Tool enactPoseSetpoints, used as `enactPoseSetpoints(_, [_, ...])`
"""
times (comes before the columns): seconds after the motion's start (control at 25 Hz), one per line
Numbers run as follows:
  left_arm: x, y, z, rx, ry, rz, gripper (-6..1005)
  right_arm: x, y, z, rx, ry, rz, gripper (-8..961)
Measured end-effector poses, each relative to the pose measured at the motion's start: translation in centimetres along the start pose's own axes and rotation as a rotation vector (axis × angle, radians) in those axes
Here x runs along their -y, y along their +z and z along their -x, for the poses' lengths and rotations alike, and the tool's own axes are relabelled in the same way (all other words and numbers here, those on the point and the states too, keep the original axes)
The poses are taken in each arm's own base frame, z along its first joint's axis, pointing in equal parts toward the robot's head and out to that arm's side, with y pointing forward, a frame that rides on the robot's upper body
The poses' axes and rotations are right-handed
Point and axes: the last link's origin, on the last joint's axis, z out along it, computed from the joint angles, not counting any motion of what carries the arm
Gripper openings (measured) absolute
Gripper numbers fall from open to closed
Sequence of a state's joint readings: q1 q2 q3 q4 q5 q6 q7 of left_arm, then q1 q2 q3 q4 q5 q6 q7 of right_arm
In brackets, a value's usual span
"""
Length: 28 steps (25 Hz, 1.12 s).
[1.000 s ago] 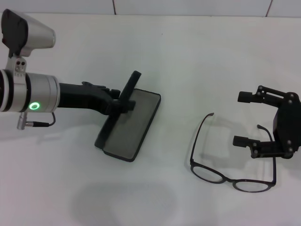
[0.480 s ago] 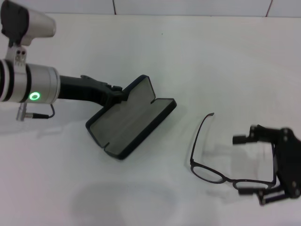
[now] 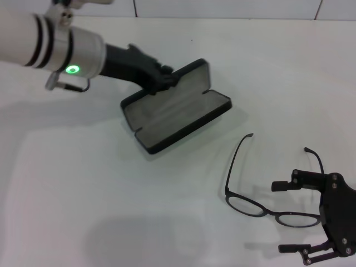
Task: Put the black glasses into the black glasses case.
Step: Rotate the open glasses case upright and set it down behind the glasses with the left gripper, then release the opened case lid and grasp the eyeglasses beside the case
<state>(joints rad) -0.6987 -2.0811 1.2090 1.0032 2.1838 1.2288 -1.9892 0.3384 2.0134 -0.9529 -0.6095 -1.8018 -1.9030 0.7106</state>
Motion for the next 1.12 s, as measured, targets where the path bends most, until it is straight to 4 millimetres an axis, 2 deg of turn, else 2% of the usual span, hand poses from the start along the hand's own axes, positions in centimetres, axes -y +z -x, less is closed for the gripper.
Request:
enactPoseSetpoints(0.16, [-0.6,1.1,-1.3,0.001,0.2,0.005,195,-0.5,0.0,-0.3,0.01,-0.003,-0.01,818])
enactPoseSetpoints(0.28, [-1.3,2.1,-1.3,0.008,0.338,0.012,197,-0.9,0.0,-0.5,0.022,-0.016,-0.02,815])
enactPoseSetpoints(0.4, [-1.7,2.6,-1.1,0.009,0.4,0.025,199,-1.5,-0.1,-0.7,0.029,-0.021,-0.031,813])
enactPoseSetpoints(0.44, [-2.3,3.2,-1.4,-0.013,0.49,0.047,199,-1.7,-0.2,-0.8,0.029,-0.021,-0.035,812])
enactPoseSetpoints(0.72, [-3.1,3.6,-1.8,-0.075,0.583,0.078,203,-2.1,-0.2,-0.9,0.034,-0.006,-0.041,807])
enactPoseSetpoints(0.96, [-3.2,3.7,-2.3,-0.112,0.59,0.064,206,-2.1,-0.2,-1.0,0.035,-0.004,-0.042,802])
enactPoseSetpoints(1.12, [-3.5,3.3,-3.0,-0.202,0.564,0.066,347,-2.0,-0.3,-0.9,0.04,-0.007,-0.056,799])
